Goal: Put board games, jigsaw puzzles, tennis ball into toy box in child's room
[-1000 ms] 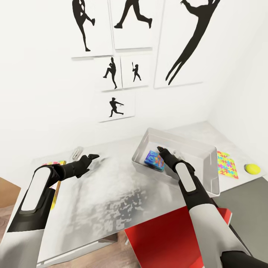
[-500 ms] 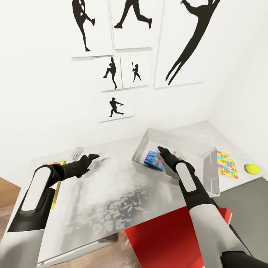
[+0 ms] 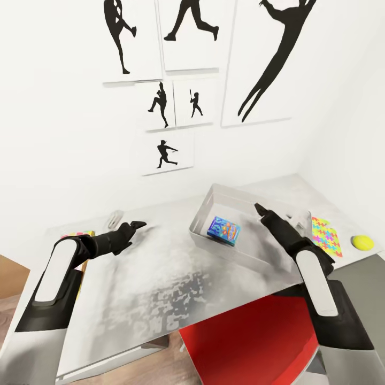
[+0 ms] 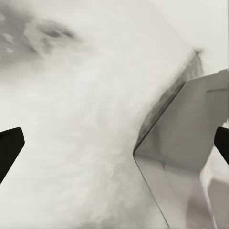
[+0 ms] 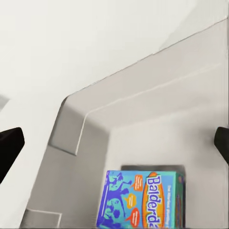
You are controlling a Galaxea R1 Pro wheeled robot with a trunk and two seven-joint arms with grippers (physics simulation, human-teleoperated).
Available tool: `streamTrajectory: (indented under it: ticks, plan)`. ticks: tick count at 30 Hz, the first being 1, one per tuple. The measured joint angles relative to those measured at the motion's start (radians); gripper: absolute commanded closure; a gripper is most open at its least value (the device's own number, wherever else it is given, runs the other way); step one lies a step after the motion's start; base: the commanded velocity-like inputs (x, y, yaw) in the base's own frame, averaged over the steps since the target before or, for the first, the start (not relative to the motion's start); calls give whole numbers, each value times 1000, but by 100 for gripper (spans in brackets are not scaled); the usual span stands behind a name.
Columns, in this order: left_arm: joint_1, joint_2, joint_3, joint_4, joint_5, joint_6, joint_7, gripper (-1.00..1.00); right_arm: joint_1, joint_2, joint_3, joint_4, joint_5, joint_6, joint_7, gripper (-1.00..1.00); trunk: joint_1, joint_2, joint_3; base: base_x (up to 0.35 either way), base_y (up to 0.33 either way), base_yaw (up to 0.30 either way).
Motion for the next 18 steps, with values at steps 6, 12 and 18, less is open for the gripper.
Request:
streamTrajectory:
  ticks: [6,12,18]
  plan:
    - [-23,0,-61,-3,-3,2,5,-100,-85,-80,-2,-26,11,242,-18,-100,0,0,0,0,0,0]
    - [-62,0,-144,-4,-4,3,36,-100,-144,-196,-4,-30,30,464,-92,-100,0,0,0,0,0,0]
    - [-138,-7,-243,36,-6,2,75,-100,-160,-258,-15,-31,36,601,-128,-100,0,0,0,0,0,0]
